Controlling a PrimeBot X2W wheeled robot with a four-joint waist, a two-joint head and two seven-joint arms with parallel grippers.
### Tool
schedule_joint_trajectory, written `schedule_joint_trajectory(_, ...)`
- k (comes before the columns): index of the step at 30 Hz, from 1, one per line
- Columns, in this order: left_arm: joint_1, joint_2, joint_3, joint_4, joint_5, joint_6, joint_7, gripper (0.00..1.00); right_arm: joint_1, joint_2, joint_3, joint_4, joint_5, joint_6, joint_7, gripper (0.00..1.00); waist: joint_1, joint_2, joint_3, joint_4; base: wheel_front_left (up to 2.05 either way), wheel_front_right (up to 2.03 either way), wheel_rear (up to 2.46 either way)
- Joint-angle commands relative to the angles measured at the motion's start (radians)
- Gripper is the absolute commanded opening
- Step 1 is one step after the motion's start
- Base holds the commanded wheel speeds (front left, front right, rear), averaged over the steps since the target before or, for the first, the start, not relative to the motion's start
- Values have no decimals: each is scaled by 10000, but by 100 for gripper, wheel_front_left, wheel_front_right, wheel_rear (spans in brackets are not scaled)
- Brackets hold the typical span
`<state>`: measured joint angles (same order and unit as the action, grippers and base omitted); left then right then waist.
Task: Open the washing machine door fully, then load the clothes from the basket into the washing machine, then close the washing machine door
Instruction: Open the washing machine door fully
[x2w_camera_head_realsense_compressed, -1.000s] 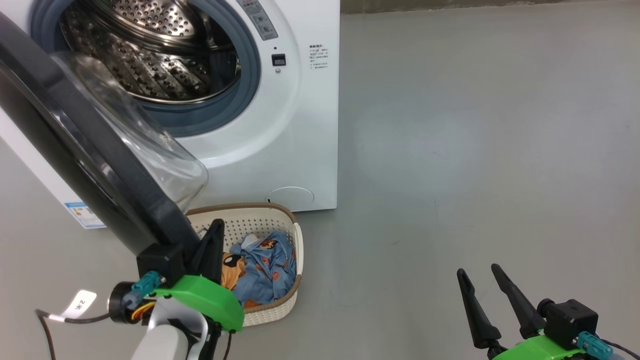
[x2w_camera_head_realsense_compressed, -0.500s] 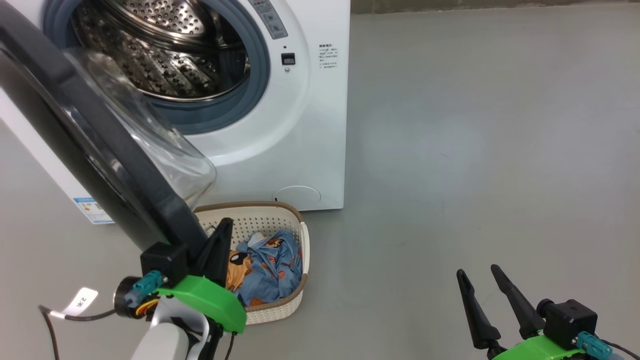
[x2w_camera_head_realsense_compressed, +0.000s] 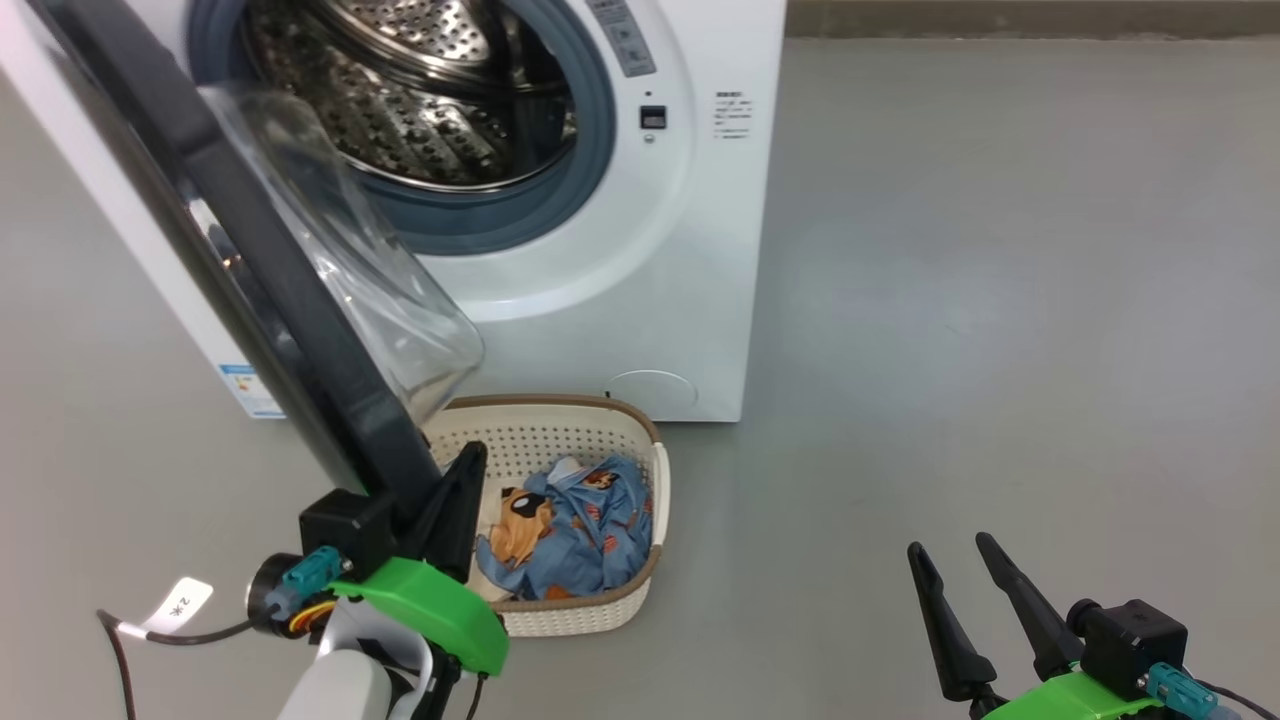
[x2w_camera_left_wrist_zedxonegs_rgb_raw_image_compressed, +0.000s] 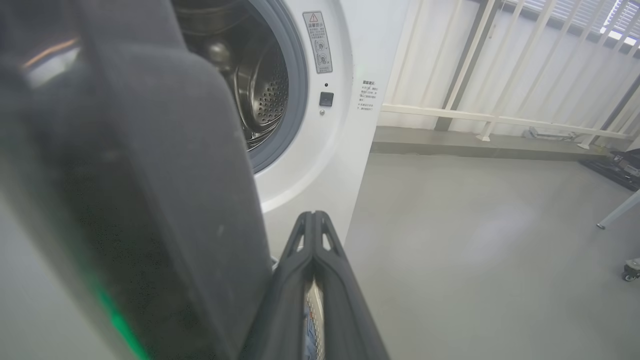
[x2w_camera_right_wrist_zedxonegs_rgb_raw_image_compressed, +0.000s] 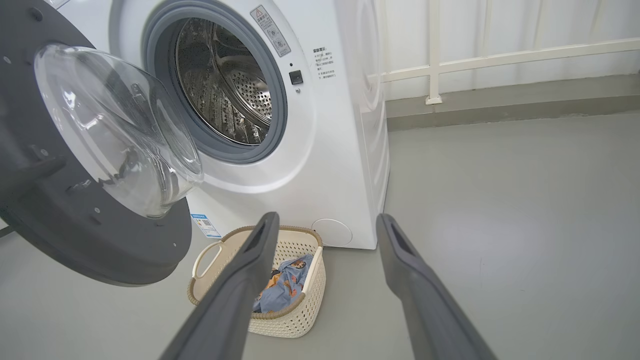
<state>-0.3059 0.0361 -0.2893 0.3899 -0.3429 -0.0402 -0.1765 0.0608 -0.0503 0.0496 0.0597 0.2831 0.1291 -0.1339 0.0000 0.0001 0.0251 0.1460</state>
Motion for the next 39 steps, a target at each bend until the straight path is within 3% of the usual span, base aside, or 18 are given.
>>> schedule_joint_trajectory(1,-285,389,512,-150,-117,162,-91,0,-291,-3,268,-213,-58,16,-39,100,0,-1,4,324,0,0,0)
schedule_joint_trajectory(17,158,403,314,-279,-234,294,-138,0,-322,0,187,-161,-78,16,-50,100,0,-1,-46,1827,0,0,0)
schedule_joint_trajectory(39,660,863,1046,-680,-778,773,-316,0,-267,1,342,-164,-85,16,122,100,0,-1,-32,2813,0,0,0)
